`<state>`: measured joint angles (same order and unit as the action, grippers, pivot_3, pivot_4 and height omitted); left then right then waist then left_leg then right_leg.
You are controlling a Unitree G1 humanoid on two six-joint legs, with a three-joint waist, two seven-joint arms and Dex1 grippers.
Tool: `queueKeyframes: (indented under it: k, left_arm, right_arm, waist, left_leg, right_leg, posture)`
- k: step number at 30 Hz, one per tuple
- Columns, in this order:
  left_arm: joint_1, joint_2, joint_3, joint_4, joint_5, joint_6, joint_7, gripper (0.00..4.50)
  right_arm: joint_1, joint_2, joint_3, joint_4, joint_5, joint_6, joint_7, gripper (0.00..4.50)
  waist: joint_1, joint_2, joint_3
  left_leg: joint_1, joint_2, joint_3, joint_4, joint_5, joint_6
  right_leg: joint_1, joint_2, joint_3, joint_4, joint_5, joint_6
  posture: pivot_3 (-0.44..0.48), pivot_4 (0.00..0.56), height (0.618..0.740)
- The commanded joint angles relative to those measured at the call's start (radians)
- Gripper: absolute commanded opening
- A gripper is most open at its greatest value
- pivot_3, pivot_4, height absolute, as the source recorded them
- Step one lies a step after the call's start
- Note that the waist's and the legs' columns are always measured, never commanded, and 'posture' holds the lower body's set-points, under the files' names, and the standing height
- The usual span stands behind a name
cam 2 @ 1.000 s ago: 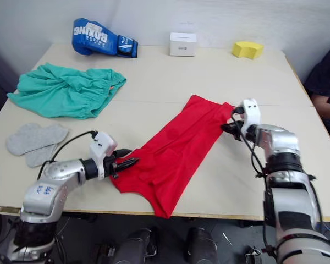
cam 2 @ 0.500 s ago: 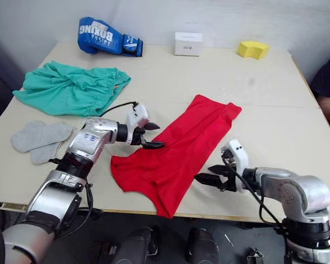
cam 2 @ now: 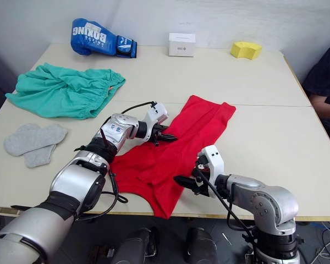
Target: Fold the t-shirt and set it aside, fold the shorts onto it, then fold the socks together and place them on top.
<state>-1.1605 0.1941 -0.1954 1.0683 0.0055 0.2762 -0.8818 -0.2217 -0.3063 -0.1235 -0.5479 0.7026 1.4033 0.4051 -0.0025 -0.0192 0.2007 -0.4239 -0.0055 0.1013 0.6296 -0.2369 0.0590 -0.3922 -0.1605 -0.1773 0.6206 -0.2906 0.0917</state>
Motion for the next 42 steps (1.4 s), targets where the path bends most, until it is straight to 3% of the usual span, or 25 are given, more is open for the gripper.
queueKeyframes:
  k: [1,3,6,8,15,21,29,35,38,42]
  left_arm:
    - [-0.008,-0.006,0.029,0.007,-0.002,0.012,0.023,0.7]
    - [0.001,-0.004,0.031,0.011,0.009,0.008,0.037,0.09]
    - [0.014,-0.009,0.041,0.012,0.009,0.01,0.061,0.0]
    - [0.025,-0.016,0.052,0.008,0.004,0.011,0.083,0.0]
    - [0.096,-0.027,0.162,-0.044,-0.04,0.005,0.268,0.0]
    - [0.182,0.003,0.297,-0.231,-0.105,-0.012,0.471,0.0]
    - [0.26,0.036,0.333,-0.324,-0.139,0.001,0.474,0.0]
    - [0.307,0.055,0.352,-0.404,-0.181,0.049,0.439,0.0]
    - [0.354,0.114,0.33,-0.493,-0.171,0.063,0.392,0.68]
    - [0.431,0.241,0.314,-0.594,-0.191,0.112,0.248,1.9]
  right_arm:
    - [0.045,0.007,0.051,0.021,0.007,0.035,-0.015,2.17]
    - [0.048,0.003,0.05,0.02,0.009,0.029,-0.016,1.49]
    - [0.05,-0.008,0.047,0.023,0.01,0.019,-0.013,0.4]
    - [0.046,-0.016,0.044,0.029,0.009,0.01,-0.01,0.05]
    - [-0.034,-0.086,0.045,0.114,-0.011,-0.063,0.036,0.05]
    - [-0.207,-0.204,0.11,0.336,-0.096,-0.242,0.138,0.05]
    - [-0.409,-0.228,0.231,0.667,-0.223,-0.458,0.301,0.05]
    - [-0.417,-0.201,0.175,0.65,-0.155,-0.405,0.345,0.05]
    - [-0.41,-0.164,0.024,0.61,-0.06,-0.392,0.315,0.69]
    - [-0.282,-0.356,0.091,0.453,-0.068,-0.435,0.517,2.03]
  waist:
    - [0.0,0.0,0.0]
    - [0.001,0.0,0.0]
    - [0.001,0.0,0.0]
    - [0.001,0.0,0.0]
    - [-0.001,0.0,0.0]
    - [-0.003,0.0,0.0]
    - [0.0,0.0,0.0]
    - [-0.001,0.0,0.0]
    - [-0.004,0.0,0.0]
    - [0.001,0.001,0.001]
  left_leg:
    - [0.0,0.0,0.0,0.0,0.0,0.0]
    - [0.0,0.0,0.0,0.0,0.0,0.0]
    - [0.0,0.0,0.0,0.0,0.0,0.0]
    - [0.0,0.0,0.0,0.0,-0.001,0.001]
    - [0.002,0.0,0.0,0.002,-0.003,0.0]
    - [0.002,0.0,0.003,0.002,-0.001,0.002]
    - [0.001,-0.001,0.006,0.002,0.003,-0.003]
    - [0.001,-0.001,0.007,0.002,0.002,-0.002]
    - [0.001,0.001,0.007,0.001,0.002,-0.003]
    - [0.001,0.002,0.009,0.0,0.001,-0.004]
  right_leg:
    - [0.0,0.0,0.0,0.0,0.0,0.0]
    - [0.0,0.0,0.0,0.0,0.0,0.0]
    - [0.0,0.0,0.0,0.0,0.0,0.0]
    - [0.0,0.0,0.0,0.0,0.0,0.0]
    - [0.001,-0.001,0.002,0.0,0.0,0.0]
    - [0.0,-0.001,0.003,0.001,0.001,0.0]
    - [0.0,0.002,0.004,0.003,0.001,0.0]
    - [0.0,0.007,0.009,0.001,0.004,0.003]
    - [-0.001,0.008,0.01,0.0,0.004,0.003]
    - [-0.002,0.01,0.012,-0.001,0.004,0.003]
  posture:
    - [0.0,0.15,0.74]
    - [0.0,0.15,0.74]
    - [0.0,0.15,0.74]
    - [0.0,0.15,0.74]
    - [0.0,0.15,0.74]
    - [0.0,0.15,0.74]
    - [0.0,0.15,0.74]
    - [0.0,0.15,0.74]
    - [0.0,0.15,0.74]
    - [0.0,0.15,0.74]
